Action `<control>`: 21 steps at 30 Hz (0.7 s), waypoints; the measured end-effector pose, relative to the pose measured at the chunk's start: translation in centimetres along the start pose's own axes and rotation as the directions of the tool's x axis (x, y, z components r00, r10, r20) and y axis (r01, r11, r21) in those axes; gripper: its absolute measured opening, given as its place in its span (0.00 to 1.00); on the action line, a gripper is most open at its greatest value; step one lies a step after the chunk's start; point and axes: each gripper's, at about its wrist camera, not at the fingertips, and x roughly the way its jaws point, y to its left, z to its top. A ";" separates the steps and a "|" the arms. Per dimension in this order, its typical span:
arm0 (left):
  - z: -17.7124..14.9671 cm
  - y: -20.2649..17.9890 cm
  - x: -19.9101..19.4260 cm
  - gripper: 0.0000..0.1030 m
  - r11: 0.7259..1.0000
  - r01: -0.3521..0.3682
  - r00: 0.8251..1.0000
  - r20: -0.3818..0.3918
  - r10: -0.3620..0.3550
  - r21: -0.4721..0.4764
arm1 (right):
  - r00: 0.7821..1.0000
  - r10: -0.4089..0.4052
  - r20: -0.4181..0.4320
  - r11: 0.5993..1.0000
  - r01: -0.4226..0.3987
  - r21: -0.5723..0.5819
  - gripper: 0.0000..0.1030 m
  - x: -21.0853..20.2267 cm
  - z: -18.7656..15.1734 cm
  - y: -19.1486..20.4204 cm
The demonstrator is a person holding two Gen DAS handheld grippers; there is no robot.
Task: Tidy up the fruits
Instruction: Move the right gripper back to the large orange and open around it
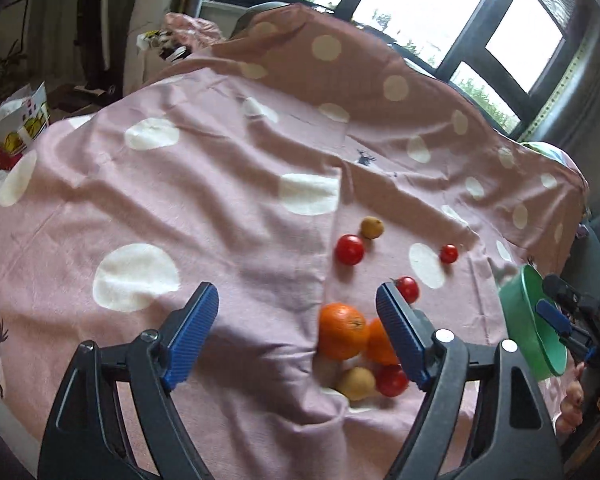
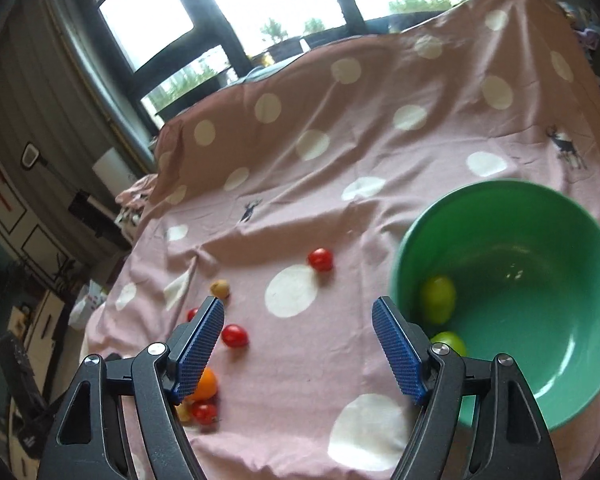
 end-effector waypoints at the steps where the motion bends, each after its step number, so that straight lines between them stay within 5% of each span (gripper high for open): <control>1: 0.1 0.4 0.4 0.78 1.000 -0.013 1.000 -0.004 0.013 -0.025 | 0.999 0.035 -0.033 0.999 -0.035 -0.013 0.76 0.8 -0.3 0.9; 7: 0.1 0.2 0.0 0.73 0.999 0.017 1.000 0.021 -0.016 -0.033 | 0.949 0.196 -0.247 0.977 -0.211 -0.036 0.65 6.8 -2.8 6.0; 12: 0.1 0.1 -0.3 0.69 0.999 0.028 0.999 0.039 -0.027 -0.023 | 0.921 0.186 -0.342 0.975 -0.216 -0.053 0.59 9.9 -5.1 8.2; 16: 0.1 -0.1 -0.4 0.68 1.000 0.023 0.999 0.046 -0.023 -0.006 | 0.924 0.130 -0.359 0.982 -0.171 -0.082 0.56 10.7 -6.0 8.2; 21: -0.1 -0.3 -0.4 0.68 1.000 0.027 0.998 0.052 -0.027 0.003 | 0.908 0.172 -0.381 0.979 -0.199 -0.032 0.49 11.5 -6.4 7.5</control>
